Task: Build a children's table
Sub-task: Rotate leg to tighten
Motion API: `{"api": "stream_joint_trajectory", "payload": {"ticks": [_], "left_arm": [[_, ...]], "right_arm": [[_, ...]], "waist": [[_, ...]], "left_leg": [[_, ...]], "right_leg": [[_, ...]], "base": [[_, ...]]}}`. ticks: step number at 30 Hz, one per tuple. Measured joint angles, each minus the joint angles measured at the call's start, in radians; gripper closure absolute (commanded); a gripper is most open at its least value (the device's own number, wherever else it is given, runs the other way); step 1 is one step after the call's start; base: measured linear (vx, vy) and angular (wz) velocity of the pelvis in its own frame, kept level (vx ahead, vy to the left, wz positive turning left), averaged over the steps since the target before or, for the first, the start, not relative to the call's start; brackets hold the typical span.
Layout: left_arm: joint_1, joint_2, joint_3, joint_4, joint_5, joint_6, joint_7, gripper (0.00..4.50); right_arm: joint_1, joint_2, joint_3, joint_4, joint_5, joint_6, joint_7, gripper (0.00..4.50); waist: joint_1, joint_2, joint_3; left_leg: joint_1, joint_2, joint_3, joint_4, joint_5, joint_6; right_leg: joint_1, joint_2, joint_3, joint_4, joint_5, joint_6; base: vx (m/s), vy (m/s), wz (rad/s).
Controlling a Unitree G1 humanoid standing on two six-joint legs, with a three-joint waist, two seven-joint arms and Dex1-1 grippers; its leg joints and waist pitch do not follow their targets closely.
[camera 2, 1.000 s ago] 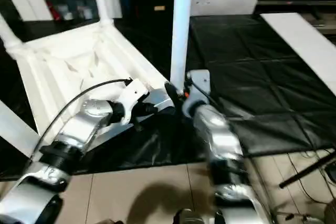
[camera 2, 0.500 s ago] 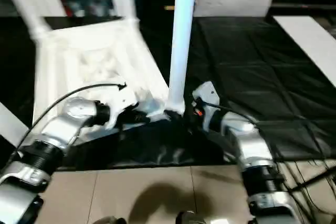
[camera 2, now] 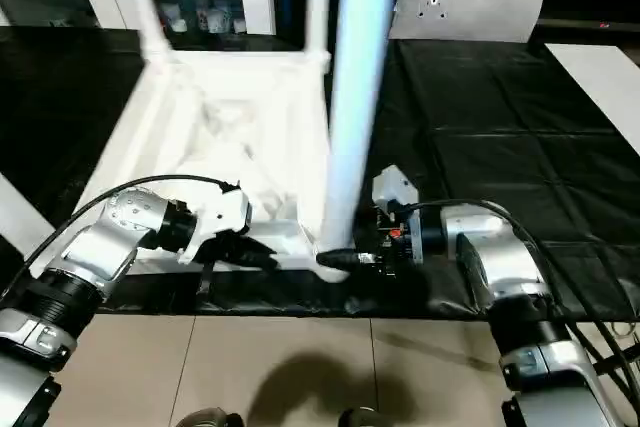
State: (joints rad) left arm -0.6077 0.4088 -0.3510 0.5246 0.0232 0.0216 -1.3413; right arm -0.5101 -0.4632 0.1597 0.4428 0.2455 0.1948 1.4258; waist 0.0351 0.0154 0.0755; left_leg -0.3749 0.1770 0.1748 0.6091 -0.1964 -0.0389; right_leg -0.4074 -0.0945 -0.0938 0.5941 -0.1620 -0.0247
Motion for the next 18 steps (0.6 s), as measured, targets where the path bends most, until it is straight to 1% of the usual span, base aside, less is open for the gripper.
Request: {"api": "stream_joint_trajectory", "payload": {"ticks": [1, 2, 3, 7, 9, 10, 11, 13, 15, 18], "left_arm": [[0.002, 0.000, 0.000, -0.002, -0.002, -0.003, -0.006, 4.50], [0.003, 0.001, -0.001, -0.002, -0.002, -0.006, -0.009, 4.50], [0.003, 0.001, -0.002, -0.002, -0.002, -0.008, -0.009, 4.50], [0.004, 0.002, -0.007, -0.002, -0.003, -0.023, -0.010, 4.50], [0.004, 0.004, -0.008, -0.002, -0.003, -0.027, -0.010, 4.50], [0.004, 0.004, -0.009, -0.002, -0.003, -0.028, -0.011, 4.50], [0.004, 0.004, -0.009, -0.002, -0.003, -0.028, -0.012, 4.50], [0.004, 0.005, -0.009, -0.002, -0.003, -0.028, -0.018, 4.50], [0.005, 0.005, -0.009, -0.002, -0.004, -0.028, -0.018, 4.50], [0.006, -0.001, -0.007, -0.003, -0.008, -0.008, -0.017, 4.50]], "right_arm": [[-0.004, -0.005, 0.003, 0.003, 0.001, 0.001, 0.013, 1.44], [-0.006, -0.008, 0.005, 0.006, 0.001, 0.003, 0.021, 1.44], [-0.009, -0.010, 0.007, 0.011, 0.001, 0.003, 0.027, 1.66], [-0.028, -0.013, 0.012, 0.039, -0.004, -0.004, 0.044, 1.83], [-0.030, -0.014, 0.015, 0.041, -0.004, -0.008, 0.047, 2.12], [-0.031, -0.014, 0.014, 0.043, -0.004, -0.010, 0.047, 2.19], [-0.032, -0.014, 0.014, 0.043, -0.004, -0.012, 0.047, 2.19], [-0.032, -0.014, 0.015, 0.043, -0.004, -0.010, 0.052, 2.37], [-0.031, -0.013, 0.015, 0.041, -0.004, -0.007, 0.054, 2.41], [-0.007, -0.006, -0.001, 0.013, 0.003, 0.021, 0.042, 2.45]], "waist": [[0.000, 0.000, 0.000], [0.000, -0.001, 0.000], [0.000, -0.001, 0.000], [0.002, -0.001, 0.000], [0.002, -0.002, 0.000], [0.002, -0.002, 0.000], [0.002, -0.002, 0.000], [0.003, -0.002, 0.000], [0.003, -0.002, 0.000], [0.005, -0.002, 0.000]], "left_leg": [[0.000, 0.000, 0.000, 0.000, 0.000, 0.000], [0.000, 0.000, 0.000, 0.000, 0.000, 0.000], [0.000, 0.000, 0.000, 0.000, 0.000, 0.000], [0.000, 0.000, 0.000, 0.000, 0.000, 0.000], [0.000, 0.000, 0.000, 0.000, 0.000, 0.000], [0.000, 0.000, 0.000, 0.000, 0.000, 0.000], [0.000, 0.000, 0.000, 0.000, 0.000, 0.000], [0.000, 0.000, 0.000, 0.000, 0.000, 0.000], [0.000, 0.000, 0.000, 0.000, 0.000, 0.000], [0.000, 0.000, 0.000, 0.000, 0.000, 0.000]], "right_leg": [[0.000, 0.000, 0.000, 0.000, 0.000, 0.000], [0.000, 0.000, 0.000, 0.000, 0.000, 0.000], [0.000, 0.000, 0.000, 0.000, 0.000, 0.000], [0.000, 0.000, 0.000, 0.000, 0.000, 0.000], [0.000, 0.000, 0.000, 0.000, 0.000, 0.000], [0.000, 0.000, 0.000, 0.000, 0.000, 0.000], [0.000, 0.000, 0.000, 0.000, 0.000, 0.000], [0.000, 0.000, 0.000, 0.000, 0.000, 0.000], [0.000, 0.000, 0.000, 0.000, 0.000, 0.000], [0.000, 0.000, 0.000, 0.000, 0.000, 0.000]], "base": [[0.000, 0.000, 0.00], [0.000, 0.000, 0.00], [0.000, 0.000, 0.00], [0.000, 0.000, 0.00], [0.000, 0.000, 0.00], [0.000, 0.000, 0.00], [0.000, 0.000, 0.00], [0.000, 0.000, 0.00], [0.000, 0.000, 0.00], [0.000, 0.000, 0.00]]}}
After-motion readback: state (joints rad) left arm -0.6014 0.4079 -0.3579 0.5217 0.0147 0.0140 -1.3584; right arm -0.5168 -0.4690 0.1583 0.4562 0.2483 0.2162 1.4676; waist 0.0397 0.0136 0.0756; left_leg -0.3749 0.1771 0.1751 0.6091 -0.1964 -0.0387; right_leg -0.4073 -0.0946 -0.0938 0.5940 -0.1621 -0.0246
